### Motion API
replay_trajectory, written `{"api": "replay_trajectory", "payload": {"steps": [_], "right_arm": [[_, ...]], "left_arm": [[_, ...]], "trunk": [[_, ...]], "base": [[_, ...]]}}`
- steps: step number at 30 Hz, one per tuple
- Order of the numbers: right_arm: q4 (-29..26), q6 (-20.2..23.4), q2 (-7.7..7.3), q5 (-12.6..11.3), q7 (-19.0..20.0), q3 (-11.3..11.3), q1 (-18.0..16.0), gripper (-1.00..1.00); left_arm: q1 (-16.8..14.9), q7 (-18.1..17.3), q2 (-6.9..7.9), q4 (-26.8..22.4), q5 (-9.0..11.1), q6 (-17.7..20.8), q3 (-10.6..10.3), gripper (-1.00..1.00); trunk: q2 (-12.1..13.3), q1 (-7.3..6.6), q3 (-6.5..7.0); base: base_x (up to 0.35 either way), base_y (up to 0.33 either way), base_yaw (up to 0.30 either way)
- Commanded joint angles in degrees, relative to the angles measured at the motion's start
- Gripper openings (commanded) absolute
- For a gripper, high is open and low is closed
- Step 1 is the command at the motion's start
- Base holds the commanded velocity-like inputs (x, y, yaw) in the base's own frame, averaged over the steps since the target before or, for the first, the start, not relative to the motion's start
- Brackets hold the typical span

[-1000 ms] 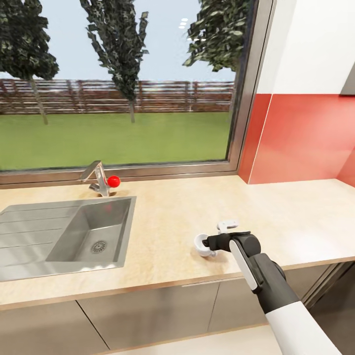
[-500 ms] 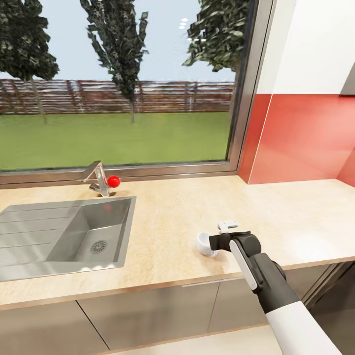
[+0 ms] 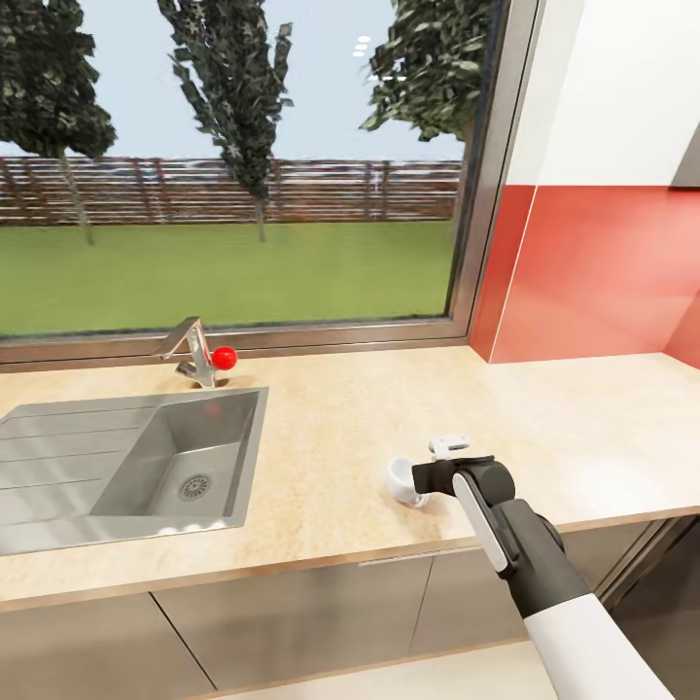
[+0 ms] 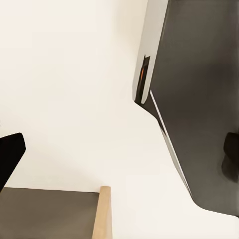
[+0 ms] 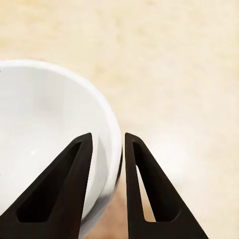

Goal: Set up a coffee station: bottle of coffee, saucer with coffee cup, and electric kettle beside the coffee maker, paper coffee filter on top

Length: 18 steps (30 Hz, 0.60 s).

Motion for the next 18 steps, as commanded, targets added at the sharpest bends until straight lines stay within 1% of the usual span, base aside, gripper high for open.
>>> {"api": "replay_trajectory", "payload": {"steps": [1, 10, 13, 15, 17, 18], "right_arm": [[-0.1, 0.1, -0.05, -1.4, -0.4, 0.1, 0.0, -1.00], [-0.6, 0.1, 0.16, -1.7, -0.4, -0.1, 0.0, -1.00], [-2.5, 0.1, 0.54, -1.7, -0.4, 0.0, 0.0, -1.00], [-5.0, 0.1, 0.74, -1.7, -0.4, 0.1, 0.0, -1.00], [-7.6, 0.1, 1.53, -1.8, -0.4, 0.4, 0.0, -1.00], [-8.5, 0.1, 2.82, -1.8, -0.4, 0.5, 0.0, -1.00]], "left_arm": [[0.0, -0.3, -0.02, -0.1, 0.1, 0.2, 0.4, 1.00], [0.0, -0.3, 0.09, -0.1, 0.1, 0.2, 0.4, 1.00], [0.0, -0.3, 0.20, -0.1, 0.1, 0.2, 0.4, 1.00], [0.0, -0.3, 0.28, -0.1, 0.1, 0.2, 0.4, 1.00], [0.0, -0.3, 0.40, -0.1, 0.1, 0.2, 0.4, 1.00], [0.0, -0.3, 0.47, 0.0, 0.1, 0.2, 0.4, 1.00]], "trunk": [[0.0, 0.01, -0.07], [0.0, 0.01, -0.07], [0.0, 0.01, -0.07], [0.0, 0.01, -0.07], [0.0, 0.01, -0.07], [0.0, 0.01, -0.07]], "base": [[0.000, 0.000, 0.000], [0.000, 0.000, 0.000], [0.000, 0.000, 0.000], [0.000, 0.000, 0.000], [0.000, 0.000, 0.000], [0.000, 0.000, 0.000]]}}
